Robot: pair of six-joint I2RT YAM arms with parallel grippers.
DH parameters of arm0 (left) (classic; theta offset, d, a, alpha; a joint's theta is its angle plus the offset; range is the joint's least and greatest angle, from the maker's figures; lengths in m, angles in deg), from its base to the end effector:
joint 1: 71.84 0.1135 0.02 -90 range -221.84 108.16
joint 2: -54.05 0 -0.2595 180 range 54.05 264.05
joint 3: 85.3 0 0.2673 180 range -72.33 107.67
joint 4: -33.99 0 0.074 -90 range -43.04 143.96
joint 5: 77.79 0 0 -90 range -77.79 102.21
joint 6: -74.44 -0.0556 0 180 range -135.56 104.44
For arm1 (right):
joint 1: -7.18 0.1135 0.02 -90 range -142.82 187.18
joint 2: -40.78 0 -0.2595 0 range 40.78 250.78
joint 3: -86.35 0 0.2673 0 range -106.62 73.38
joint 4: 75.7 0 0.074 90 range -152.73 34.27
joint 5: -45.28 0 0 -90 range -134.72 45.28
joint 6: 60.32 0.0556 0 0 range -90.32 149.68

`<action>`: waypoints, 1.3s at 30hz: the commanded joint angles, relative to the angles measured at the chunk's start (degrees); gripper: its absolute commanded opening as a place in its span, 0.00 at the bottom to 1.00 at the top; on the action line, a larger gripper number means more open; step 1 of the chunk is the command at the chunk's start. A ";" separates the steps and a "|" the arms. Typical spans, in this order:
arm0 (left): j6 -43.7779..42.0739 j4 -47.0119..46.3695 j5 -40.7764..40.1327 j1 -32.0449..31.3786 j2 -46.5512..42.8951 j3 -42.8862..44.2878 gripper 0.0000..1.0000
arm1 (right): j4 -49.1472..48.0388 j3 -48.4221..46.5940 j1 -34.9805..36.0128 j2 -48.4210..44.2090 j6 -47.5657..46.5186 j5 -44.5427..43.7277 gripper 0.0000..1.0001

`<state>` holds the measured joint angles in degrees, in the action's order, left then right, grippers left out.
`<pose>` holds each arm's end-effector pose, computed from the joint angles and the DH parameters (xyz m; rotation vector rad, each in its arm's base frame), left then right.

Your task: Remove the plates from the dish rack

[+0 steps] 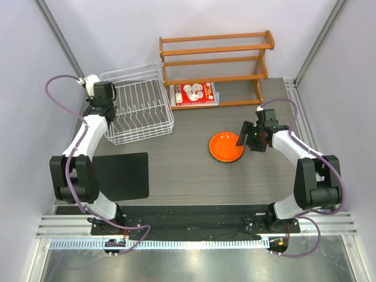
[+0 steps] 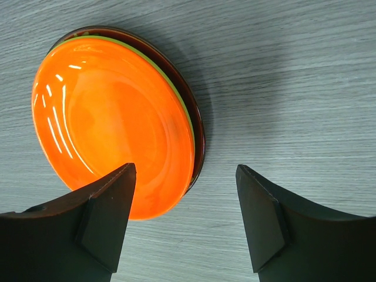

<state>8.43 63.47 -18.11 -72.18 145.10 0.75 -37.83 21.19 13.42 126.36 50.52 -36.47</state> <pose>0.3918 0.0257 0.2806 -0.7153 1.9715 0.3196 0.3156 0.0425 0.1692 0.2790 2.5997 0.3571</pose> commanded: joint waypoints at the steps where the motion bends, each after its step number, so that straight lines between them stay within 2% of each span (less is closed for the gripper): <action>1: 0.35 -0.52 2.02 0.08 -6.22 4.18 0.00 | -0.39 -1.78 0.88 -3.48 -0.63 -0.69 0.75; 5: 3.08 1.24 9.04 0.08 -9.73 3.74 0.00 | -0.03 -2.57 2.37 -6.30 -0.45 -0.08 0.75; 9: 7.73 1.42 22.30 -0.01 -12.99 0.42 0.00 | -1.43 -3.45 3.34 -9.20 0.52 3.69 0.75; 10: 10.61 0.37 29.90 -0.10 -13.69 -0.73 0.00 | -2.31 -3.36 3.51 -9.90 0.95 4.75 0.76; 13: 16.14 -4.98 37.60 -1.24 -16.07 -6.60 0.00 | -7.14 -2.66 3.87 -11.66 3.50 11.16 0.76; 14: 17.74 -7.09 43.54 -2.11 -16.34 -8.11 0.00 | -8.37 -2.49 4.04 -11.84 5.59 14.91 0.76; 15: 19.59 -11.20 46.64 -2.91 -16.16 -9.43 0.00 | -11.95 -1.79 4.04 -12.19 6.66 16.52 0.76; 17: 22.14 -13.60 49.39 -6.77 -15.55 -12.08 0.00 | -14.61 -1.61 4.74 -12.02 8.59 18.90 0.76; 22: 23.20 -18.70 49.66 -17.13 -12.31 -13.66 0.00 | -24.63 0.15 6.15 -10.26 15.01 25.67 0.76; 25: 24.96 -22.57 50.28 -20.56 -10.37 -14.72 0.00 | -30.52 1.73 6.50 -9.21 18.26 28.31 0.76; 30: 26.81 -26.97 49.32 -24.44 -9.13 -16.21 0.00 | -28.86 2.35 8.08 -9.03 16.34 25.50 0.76; 39: 28.22 -29.87 47.29 -29.71 -6.23 -15.60 0.00 | -33.07 4.54 8.79 -6.57 17.83 28.13 0.76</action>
<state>35.01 41.29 29.62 -100.01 138.65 -16.40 -66.20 25.26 21.51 118.60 67.33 -10.59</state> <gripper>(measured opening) 0.182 0.761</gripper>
